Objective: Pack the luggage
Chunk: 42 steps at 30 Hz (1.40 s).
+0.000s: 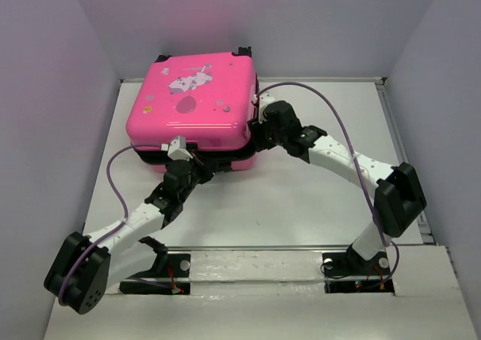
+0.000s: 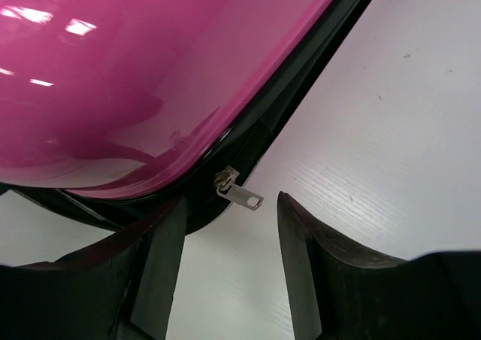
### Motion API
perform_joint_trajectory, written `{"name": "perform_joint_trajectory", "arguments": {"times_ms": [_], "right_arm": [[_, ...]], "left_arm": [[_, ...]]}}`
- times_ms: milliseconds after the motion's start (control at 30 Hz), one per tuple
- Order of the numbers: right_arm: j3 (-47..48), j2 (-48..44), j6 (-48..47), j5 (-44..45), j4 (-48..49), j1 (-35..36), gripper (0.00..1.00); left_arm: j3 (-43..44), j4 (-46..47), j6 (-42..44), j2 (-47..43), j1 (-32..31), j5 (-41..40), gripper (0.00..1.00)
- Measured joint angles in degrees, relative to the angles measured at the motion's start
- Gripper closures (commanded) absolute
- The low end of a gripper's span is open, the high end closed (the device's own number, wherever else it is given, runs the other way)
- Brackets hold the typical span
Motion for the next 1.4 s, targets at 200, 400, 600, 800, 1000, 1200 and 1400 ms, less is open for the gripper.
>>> {"name": "perform_joint_trajectory", "arguments": {"times_ms": [200, 400, 600, 800, 1000, 1200, 1400], "right_arm": [[0.85, 3.26, -2.27, -2.19, -1.86, -1.88, 0.56], [-0.48, 2.51, -7.91, -18.69, -0.55, -8.48, 0.39], [-1.22, 1.97, -12.2, -35.69, -0.02, -13.73, 0.37], [2.93, 7.56, -14.93, -45.59, -0.63, -13.9, 0.37], [3.21, 9.9, -16.39, -48.43, -2.36, -13.9, 0.37], [6.47, 11.41, -17.27, -50.07, -3.43, -13.92, 0.46], [8.46, 13.88, -17.64, -51.8, -4.72, -13.92, 0.42]], "left_arm": [[-0.11, 0.09, 0.0, 0.0, 0.0, 0.07, 0.94], [-0.44, 0.44, 0.48, -0.2, -0.02, 0.07, 0.94], [-0.5, -0.35, 1.49, -1.01, 0.0, -0.35, 0.94], [-0.87, -1.84, 1.99, -2.62, 0.31, -0.76, 0.94], [-1.27, -1.66, 1.99, -2.91, 0.33, -0.76, 0.94], [-1.33, -2.05, 1.99, -3.34, 0.37, -0.76, 0.94], [-1.33, -2.29, 1.99, -3.39, 0.37, -0.79, 0.94]]}}
